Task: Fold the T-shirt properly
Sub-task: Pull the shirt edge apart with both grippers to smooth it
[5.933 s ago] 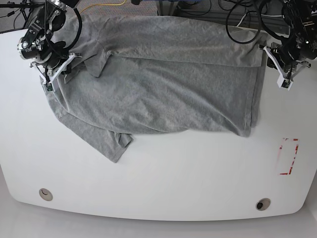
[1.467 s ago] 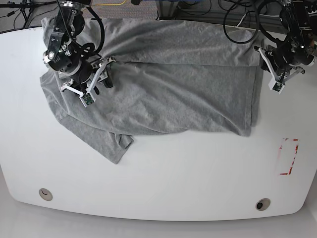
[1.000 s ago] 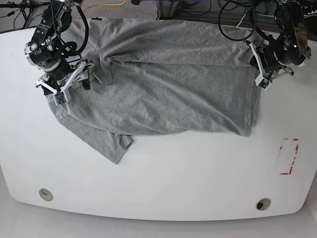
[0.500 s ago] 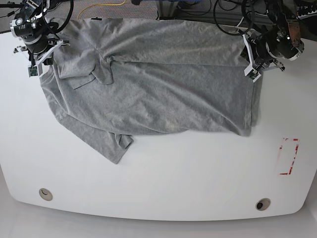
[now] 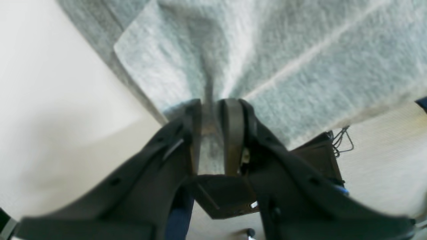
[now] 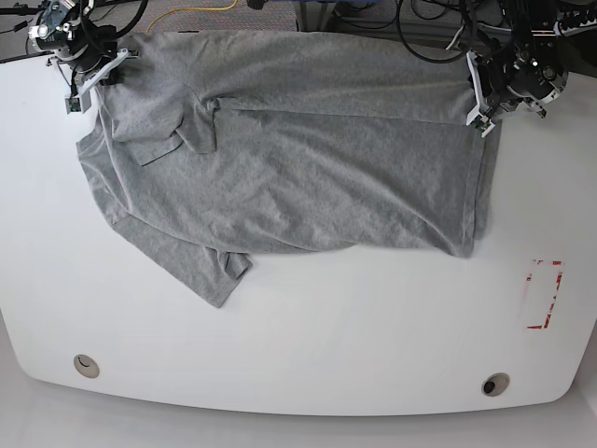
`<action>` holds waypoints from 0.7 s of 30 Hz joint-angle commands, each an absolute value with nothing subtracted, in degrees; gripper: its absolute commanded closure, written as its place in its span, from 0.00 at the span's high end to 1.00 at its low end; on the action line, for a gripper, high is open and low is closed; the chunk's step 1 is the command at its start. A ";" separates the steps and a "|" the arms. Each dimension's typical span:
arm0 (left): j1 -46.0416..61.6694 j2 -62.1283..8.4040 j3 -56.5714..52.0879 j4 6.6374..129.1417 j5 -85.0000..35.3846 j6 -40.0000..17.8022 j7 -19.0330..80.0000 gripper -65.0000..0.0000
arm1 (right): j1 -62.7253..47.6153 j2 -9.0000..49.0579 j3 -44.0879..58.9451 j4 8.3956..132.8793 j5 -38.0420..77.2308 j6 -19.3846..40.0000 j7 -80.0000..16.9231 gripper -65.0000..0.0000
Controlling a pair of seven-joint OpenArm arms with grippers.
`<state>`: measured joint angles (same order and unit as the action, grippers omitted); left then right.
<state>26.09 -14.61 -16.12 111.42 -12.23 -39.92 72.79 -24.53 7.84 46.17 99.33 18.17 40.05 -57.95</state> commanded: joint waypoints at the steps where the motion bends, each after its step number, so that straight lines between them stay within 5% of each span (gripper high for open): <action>1: 26.42 -15.16 -16.40 111.96 -10.95 -40.00 73.10 0.15 | -23.69 10.77 44.35 96.22 16.84 40.00 -57.01 0.02; 12: 26.24 -14.02 -16.31 111.96 -10.95 -40.00 73.19 0.15 | -19.65 17.36 40.57 86.37 16.84 40.00 -53.58 0.03; 21: 25.10 -12.26 -16.31 112.57 -11.03 -40.00 73.54 0.15 | -19.21 18.59 40.75 91.74 16.92 40.00 -54.20 0.03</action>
